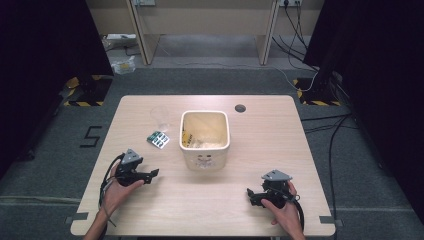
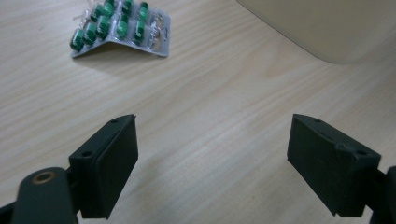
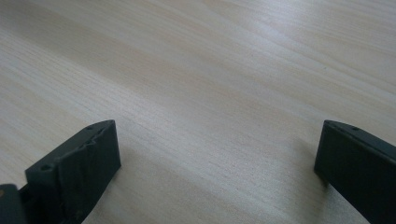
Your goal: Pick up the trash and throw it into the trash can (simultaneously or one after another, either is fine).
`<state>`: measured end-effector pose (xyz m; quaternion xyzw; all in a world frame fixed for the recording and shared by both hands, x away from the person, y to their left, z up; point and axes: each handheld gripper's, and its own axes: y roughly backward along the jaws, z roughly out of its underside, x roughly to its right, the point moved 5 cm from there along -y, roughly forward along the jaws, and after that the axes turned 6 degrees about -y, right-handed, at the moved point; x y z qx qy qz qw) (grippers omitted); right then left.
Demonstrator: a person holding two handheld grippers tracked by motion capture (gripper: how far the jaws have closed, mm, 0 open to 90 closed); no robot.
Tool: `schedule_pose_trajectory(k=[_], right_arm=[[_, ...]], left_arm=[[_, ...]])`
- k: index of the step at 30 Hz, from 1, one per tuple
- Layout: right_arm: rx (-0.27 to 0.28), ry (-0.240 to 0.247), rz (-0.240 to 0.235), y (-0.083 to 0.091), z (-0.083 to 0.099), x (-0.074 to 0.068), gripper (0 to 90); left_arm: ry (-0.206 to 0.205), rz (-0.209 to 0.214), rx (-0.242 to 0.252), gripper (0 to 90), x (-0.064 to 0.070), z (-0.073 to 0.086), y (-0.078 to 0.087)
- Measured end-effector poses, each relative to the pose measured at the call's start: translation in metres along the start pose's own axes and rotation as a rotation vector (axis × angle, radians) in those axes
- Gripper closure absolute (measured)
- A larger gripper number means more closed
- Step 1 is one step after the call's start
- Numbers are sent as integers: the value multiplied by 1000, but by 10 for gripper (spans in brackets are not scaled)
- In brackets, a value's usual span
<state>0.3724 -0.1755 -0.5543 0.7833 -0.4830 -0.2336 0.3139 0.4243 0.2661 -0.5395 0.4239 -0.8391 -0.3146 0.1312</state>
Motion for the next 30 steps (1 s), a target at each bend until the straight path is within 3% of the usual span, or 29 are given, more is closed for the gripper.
schedule_pose_trajectory(k=[13, 22, 30], right_arm=[[-1, 9, -13, 0, 0, -1, 4], [0, 11, -14, 0, 0, -1, 4], [-1, 12, -14, 0, 0, -1, 4]], left_arm=[[19, -36, -14, 156, -25, -13, -16], [23, -48, -7, 156, -33, -19, -27], [26, -60, 4, 156, -45, -34, -42]])
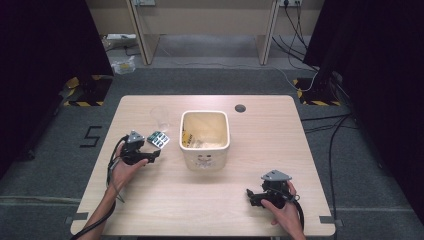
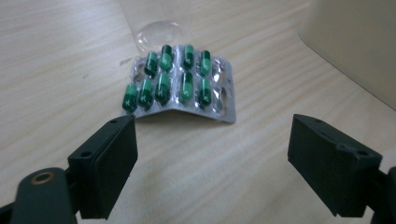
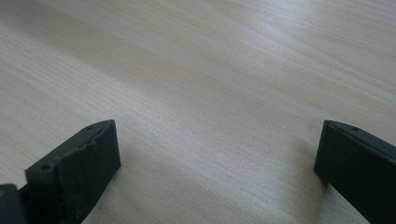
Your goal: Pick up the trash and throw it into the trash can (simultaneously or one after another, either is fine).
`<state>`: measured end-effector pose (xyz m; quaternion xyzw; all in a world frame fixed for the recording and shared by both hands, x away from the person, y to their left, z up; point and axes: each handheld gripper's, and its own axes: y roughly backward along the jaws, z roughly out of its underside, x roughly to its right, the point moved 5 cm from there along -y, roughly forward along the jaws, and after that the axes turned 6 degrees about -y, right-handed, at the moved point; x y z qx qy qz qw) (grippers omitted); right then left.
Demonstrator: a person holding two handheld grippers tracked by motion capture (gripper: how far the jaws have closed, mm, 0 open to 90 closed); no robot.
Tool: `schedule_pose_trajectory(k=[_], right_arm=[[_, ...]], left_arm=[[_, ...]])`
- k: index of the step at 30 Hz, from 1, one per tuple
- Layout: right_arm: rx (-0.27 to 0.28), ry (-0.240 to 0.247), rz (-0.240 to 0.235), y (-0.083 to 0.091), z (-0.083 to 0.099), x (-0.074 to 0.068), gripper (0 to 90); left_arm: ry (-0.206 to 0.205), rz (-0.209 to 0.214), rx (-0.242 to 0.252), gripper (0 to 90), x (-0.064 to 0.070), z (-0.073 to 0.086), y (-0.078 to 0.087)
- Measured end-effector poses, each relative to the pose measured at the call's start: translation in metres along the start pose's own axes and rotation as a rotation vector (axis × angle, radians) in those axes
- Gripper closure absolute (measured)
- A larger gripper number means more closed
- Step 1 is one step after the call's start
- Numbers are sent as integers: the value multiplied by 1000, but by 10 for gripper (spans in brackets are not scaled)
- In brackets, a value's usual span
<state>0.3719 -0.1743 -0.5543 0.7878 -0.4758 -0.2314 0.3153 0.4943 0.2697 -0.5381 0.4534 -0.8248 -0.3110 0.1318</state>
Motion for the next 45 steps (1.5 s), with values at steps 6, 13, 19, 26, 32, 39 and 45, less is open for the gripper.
schedule_pose_trajectory(k=[6, 13, 19, 26, 32, 39, 45], right_arm=[[-1, 2, -2, 0, 0, 0, 4], [-1, 3, -3, 0, 0, 0, 4], [-1, 4, -2, 0, 0, 0, 4], [-1, 3, -3, 0, 0, 0, 4], [-1, 3, -2, 0, 0, 0, 4], [-1, 3, -3, 0, 0, 0, 4], [-1, 3, -3, 0, 0, 0, 4]], left_arm=[[4, -10, -5, 156, -7, -6, -9], [5, -16, -8, 155, -11, -14, -16], [-5, -16, -25, 156, -12, -19, -25], [4, -38, -38, 156, -17, -28, -35], [-11, -36, -58, 157, -16, -35, -39], [-34, -38, -136, 155, -18, -34, -52], [5, -21, -142, 144, -22, -29, -57]])
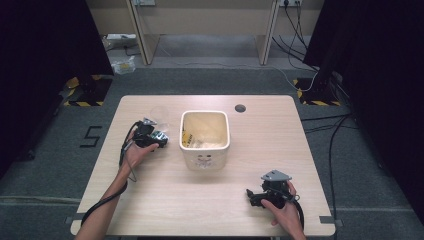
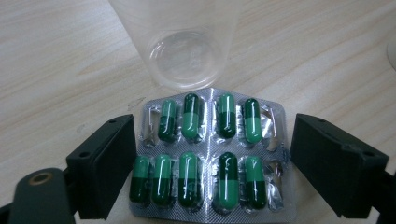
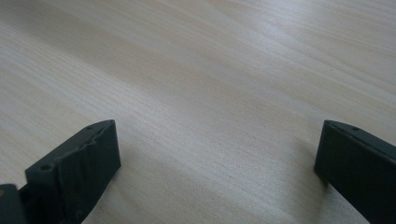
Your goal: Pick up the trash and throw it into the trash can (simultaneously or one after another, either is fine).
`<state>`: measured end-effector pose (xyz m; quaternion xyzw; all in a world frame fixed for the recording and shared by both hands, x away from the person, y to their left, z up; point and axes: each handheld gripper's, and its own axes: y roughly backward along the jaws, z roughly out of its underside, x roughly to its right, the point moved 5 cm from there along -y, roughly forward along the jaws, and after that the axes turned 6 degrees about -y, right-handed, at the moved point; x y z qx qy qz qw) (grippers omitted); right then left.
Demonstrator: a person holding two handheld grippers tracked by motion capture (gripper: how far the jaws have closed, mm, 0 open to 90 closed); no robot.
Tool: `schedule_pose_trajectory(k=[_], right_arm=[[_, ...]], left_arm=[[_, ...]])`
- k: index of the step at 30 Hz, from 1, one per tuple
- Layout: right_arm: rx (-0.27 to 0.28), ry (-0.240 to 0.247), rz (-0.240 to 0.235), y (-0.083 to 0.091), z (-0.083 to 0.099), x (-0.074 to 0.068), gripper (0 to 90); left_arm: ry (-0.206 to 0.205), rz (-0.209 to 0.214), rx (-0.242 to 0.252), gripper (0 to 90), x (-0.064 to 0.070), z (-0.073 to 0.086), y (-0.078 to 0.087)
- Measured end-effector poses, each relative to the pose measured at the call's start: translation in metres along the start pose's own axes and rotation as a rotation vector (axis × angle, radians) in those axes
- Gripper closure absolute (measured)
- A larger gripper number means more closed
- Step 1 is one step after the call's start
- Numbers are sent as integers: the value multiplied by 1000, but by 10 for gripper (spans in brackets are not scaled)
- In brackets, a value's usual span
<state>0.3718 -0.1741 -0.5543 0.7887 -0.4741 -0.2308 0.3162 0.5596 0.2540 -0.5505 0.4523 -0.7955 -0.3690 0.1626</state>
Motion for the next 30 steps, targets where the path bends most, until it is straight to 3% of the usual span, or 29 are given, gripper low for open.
schedule_pose_trajectory(k=[9, 12, 18, 30], right_arm=[[0, 0, 0, 0, 0, 0, 4], [-1, 5, -5, 0, 0, -1, 4], [-1, 8, -5, 0, 0, -1, 4], [-1, 9, -5, 0, 0, -1, 4]], left_arm=[[-11, 21, 17, 300, 1, 2, 5], [-36, 21, 10, 327, 2, 4, 9], [-43, 55, 14, 357, 8, 8, 17], [-68, 106, 47, 385, 20, 1, 46]])
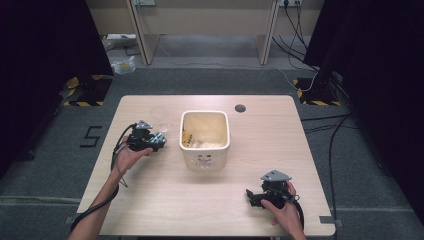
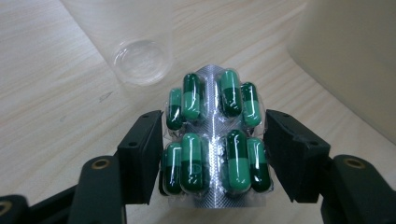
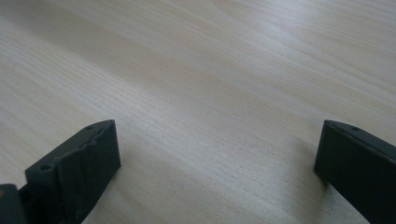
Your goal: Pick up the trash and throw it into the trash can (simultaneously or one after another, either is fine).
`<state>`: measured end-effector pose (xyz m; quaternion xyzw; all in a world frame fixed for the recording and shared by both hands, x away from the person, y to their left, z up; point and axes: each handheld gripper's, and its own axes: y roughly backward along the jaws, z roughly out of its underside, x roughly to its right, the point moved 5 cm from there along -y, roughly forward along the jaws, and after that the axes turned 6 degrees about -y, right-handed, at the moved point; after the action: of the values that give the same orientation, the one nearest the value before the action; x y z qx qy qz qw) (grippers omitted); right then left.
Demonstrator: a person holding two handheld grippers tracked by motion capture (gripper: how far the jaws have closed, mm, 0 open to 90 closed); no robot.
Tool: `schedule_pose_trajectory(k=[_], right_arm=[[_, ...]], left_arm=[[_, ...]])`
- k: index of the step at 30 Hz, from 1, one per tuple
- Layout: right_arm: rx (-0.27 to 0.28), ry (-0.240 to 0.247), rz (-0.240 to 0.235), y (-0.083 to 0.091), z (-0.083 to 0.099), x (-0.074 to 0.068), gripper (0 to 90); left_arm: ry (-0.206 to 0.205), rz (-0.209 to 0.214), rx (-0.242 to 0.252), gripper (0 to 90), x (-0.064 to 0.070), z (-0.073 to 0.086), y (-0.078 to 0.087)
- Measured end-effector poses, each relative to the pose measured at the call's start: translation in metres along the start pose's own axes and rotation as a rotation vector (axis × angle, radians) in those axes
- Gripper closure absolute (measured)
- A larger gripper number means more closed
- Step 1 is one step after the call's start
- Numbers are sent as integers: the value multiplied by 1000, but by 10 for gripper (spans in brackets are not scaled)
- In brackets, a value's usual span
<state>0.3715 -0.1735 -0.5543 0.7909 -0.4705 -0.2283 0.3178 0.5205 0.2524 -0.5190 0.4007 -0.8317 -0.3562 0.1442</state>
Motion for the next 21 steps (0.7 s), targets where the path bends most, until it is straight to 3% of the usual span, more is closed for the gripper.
schedule_pose_trajectory(k=[11, 21], right_arm=[[0, 0, 0, 0, 0, 0, 4], [0, 2, -6, 0, 0, -1, 4]], left_arm=[[-43, 35, 37, 394, 15, -15, 25], [-63, 45, 35, 396, 19, -25, 45]])
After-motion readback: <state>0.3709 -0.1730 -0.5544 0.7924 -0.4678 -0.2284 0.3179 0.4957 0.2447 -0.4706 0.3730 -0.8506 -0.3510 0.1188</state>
